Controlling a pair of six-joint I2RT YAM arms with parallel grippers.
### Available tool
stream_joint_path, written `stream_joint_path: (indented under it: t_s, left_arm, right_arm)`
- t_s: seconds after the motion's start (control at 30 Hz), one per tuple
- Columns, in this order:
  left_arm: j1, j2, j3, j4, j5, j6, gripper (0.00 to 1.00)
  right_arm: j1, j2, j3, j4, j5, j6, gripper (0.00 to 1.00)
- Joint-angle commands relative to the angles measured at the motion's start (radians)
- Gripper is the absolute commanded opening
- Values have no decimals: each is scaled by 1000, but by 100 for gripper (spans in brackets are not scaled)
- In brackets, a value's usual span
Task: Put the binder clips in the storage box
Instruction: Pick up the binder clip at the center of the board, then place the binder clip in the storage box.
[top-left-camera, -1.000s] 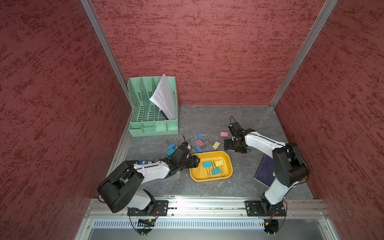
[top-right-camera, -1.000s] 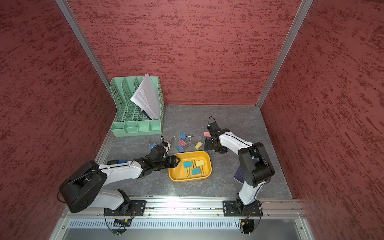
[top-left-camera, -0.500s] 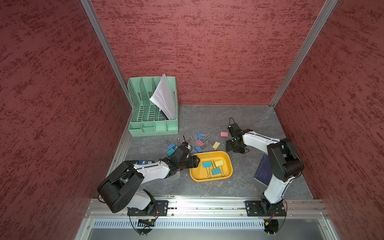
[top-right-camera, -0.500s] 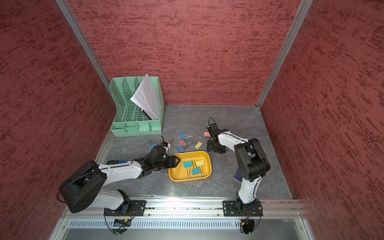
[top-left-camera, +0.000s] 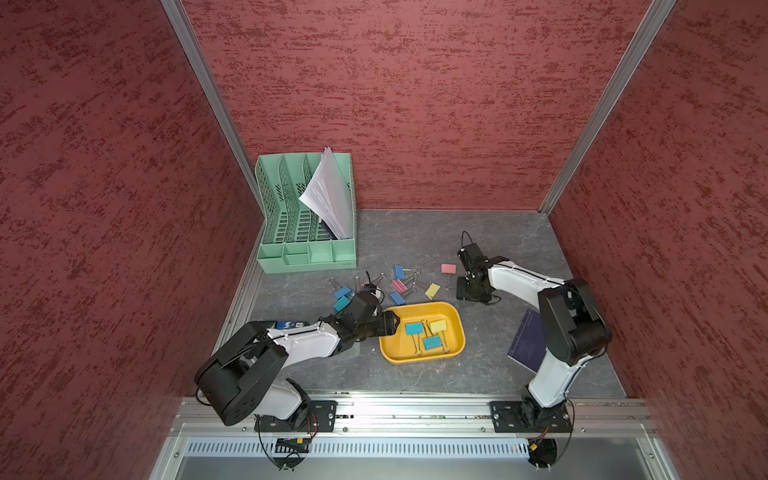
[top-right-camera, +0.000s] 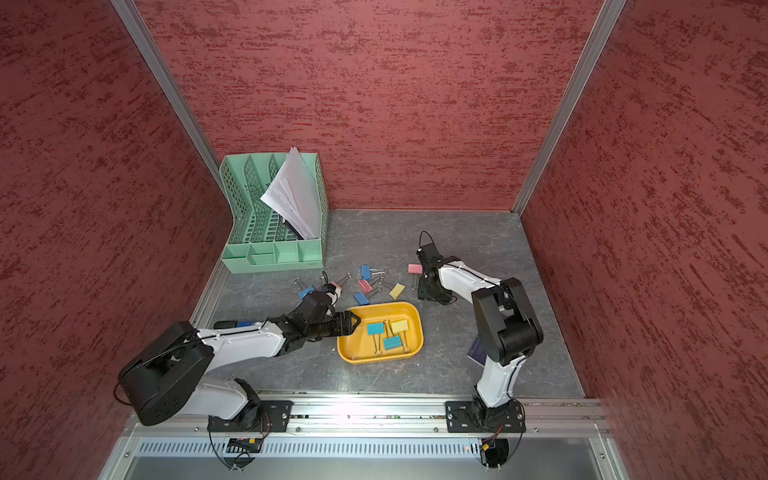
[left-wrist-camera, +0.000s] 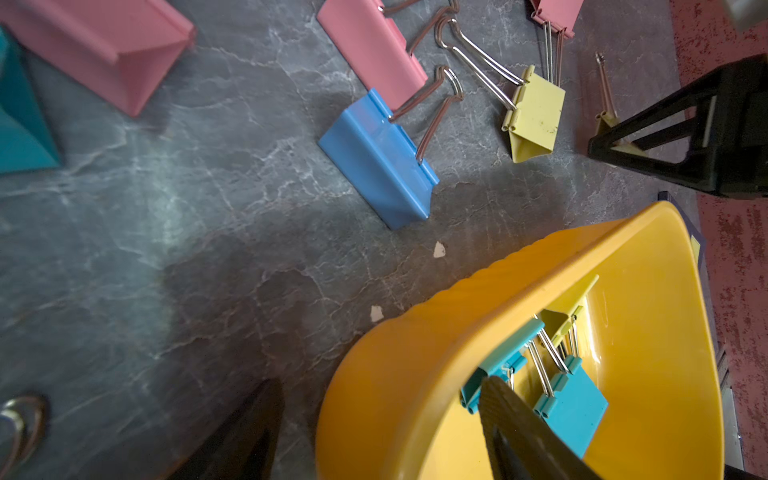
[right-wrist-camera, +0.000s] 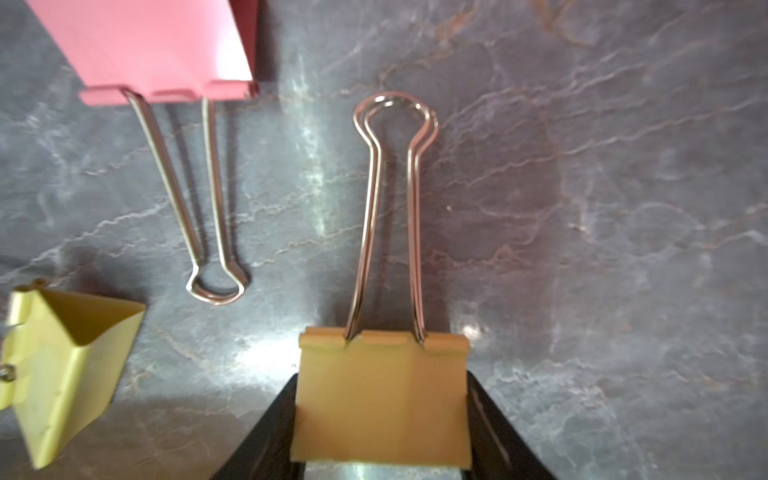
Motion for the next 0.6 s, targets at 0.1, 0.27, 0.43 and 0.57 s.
stream_joint_path:
  t_s: [0.1, 0.27, 0.43, 0.57]
  left_arm:
    - [6, 25, -26, -75, -5, 11, 79]
    - [6, 23, -25, -75, -6, 10, 78]
    - [2, 28, -24, -66, -5, 7, 79]
    - [-3, 33, -19, -65, -3, 6, 79]
  right_arm:
    - [13, -168, 14, -65, 24, -22, 50]
    - [174, -327, 29, -170, 18, 21, 50]
    - [371, -399, -15, -191, 3, 141, 50]
    - [496, -400, -69, -169, 9, 222, 50]
